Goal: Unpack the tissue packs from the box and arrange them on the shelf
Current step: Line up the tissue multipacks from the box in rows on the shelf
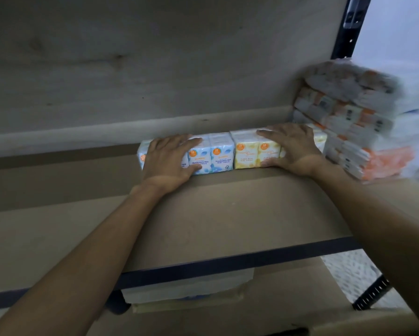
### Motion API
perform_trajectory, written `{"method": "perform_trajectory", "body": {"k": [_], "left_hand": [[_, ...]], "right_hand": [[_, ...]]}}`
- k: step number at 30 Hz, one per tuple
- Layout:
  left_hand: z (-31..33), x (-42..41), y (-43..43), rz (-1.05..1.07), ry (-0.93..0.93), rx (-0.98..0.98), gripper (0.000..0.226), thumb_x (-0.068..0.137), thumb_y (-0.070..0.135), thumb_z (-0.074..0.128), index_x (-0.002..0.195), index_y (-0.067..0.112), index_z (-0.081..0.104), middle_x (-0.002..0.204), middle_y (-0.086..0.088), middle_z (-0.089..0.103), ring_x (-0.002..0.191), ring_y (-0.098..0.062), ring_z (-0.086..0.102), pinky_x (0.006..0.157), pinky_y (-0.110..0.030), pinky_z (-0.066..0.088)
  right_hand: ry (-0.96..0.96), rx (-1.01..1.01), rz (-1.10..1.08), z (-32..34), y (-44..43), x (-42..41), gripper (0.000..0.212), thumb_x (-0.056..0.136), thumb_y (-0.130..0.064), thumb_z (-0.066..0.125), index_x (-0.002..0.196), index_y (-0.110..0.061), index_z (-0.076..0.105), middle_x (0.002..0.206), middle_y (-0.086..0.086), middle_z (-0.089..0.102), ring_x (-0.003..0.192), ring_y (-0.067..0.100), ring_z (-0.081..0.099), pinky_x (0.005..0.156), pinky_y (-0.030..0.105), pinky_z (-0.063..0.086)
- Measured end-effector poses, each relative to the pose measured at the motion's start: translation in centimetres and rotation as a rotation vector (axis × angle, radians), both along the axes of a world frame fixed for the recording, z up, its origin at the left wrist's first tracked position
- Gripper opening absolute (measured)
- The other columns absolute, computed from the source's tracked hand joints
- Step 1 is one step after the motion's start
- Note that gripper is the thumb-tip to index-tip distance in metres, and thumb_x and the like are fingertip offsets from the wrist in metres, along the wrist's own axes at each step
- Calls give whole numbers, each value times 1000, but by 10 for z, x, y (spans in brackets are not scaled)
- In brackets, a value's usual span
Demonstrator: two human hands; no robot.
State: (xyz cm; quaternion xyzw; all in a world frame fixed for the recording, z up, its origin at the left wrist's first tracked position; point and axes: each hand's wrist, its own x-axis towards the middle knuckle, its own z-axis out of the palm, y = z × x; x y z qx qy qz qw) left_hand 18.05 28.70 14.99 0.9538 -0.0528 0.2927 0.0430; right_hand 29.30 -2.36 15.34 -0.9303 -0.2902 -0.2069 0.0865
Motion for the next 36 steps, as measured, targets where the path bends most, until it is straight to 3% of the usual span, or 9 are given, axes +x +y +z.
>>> {"method": "perform_trajectory", "body": {"k": [5, 9, 17, 27, 36], "left_hand": [[-2, 25, 5, 0, -47, 22, 64, 77, 51, 67, 136, 32, 51, 142, 1, 52, 128, -23, 49, 109, -41, 26], [0, 42, 7, 15, -33, 38, 65, 78, 51, 68, 138, 33, 49, 145, 1, 49, 130, -23, 47, 109, -41, 26], [0, 71, 15, 32, -23, 25, 69, 78, 51, 70, 140, 35, 45, 149, 4, 44, 134, -22, 43, 111, -39, 23], [0, 107, 28, 25, 10, 37, 68, 82, 55, 65, 143, 37, 40, 151, 7, 40, 138, -19, 37, 115, -39, 20], [-2, 124, 36, -6, -35, 44, 69, 80, 55, 66, 141, 36, 42, 149, 7, 43, 135, -16, 40, 113, -35, 20]], "right_hand": [[-62, 6, -13, -1, 6, 23, 81, 66, -71, 57, 141, -46, 36, 146, -3, 44, 135, 28, 32, 106, 49, 15], [-64, 37, -24, -4, 12, 39, 79, 72, -61, 69, 141, -48, 33, 153, -7, 35, 142, 26, 24, 108, 51, 9], [31, 61, -8, 0, 21, 70, 83, 73, -55, 71, 144, -47, 28, 159, -1, 21, 147, 22, 15, 115, 55, 2], [27, 105, -34, -3, 33, 97, 80, 75, -54, 70, 144, -45, 31, 156, 1, 25, 146, 21, 13, 116, 50, -5], [-22, 99, 26, -7, 30, 119, 86, 68, -64, 69, 143, -45, 32, 154, 0, 31, 143, 22, 20, 115, 52, 0]]}}
